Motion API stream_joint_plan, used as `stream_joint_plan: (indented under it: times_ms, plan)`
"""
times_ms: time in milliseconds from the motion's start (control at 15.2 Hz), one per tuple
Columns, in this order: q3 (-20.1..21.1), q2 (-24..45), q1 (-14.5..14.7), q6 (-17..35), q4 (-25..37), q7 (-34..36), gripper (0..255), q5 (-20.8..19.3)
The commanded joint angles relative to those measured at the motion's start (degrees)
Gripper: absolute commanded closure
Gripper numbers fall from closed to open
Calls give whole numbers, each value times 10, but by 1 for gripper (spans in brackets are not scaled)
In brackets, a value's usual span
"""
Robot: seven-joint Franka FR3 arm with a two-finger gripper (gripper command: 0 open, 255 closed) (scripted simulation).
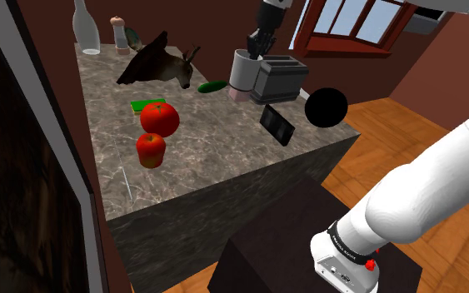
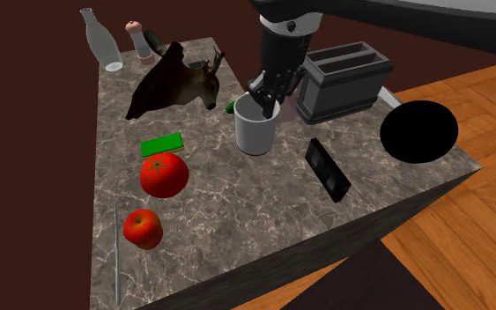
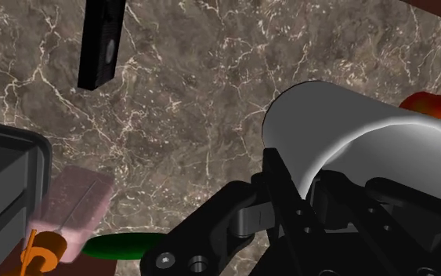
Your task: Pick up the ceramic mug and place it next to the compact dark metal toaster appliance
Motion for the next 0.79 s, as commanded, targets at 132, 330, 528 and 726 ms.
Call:
stream_joint_plan:
  times_ms: [132,330,528,726]
  plan:
    - [0,6,0,-31,36,2,255,0]
    - [0,11,0,-55,66,4,255,0]
    - [-14,32,-12,-62,92,-21,255,0]
    - [-33,67,-30,-73,136,-58,255,2]
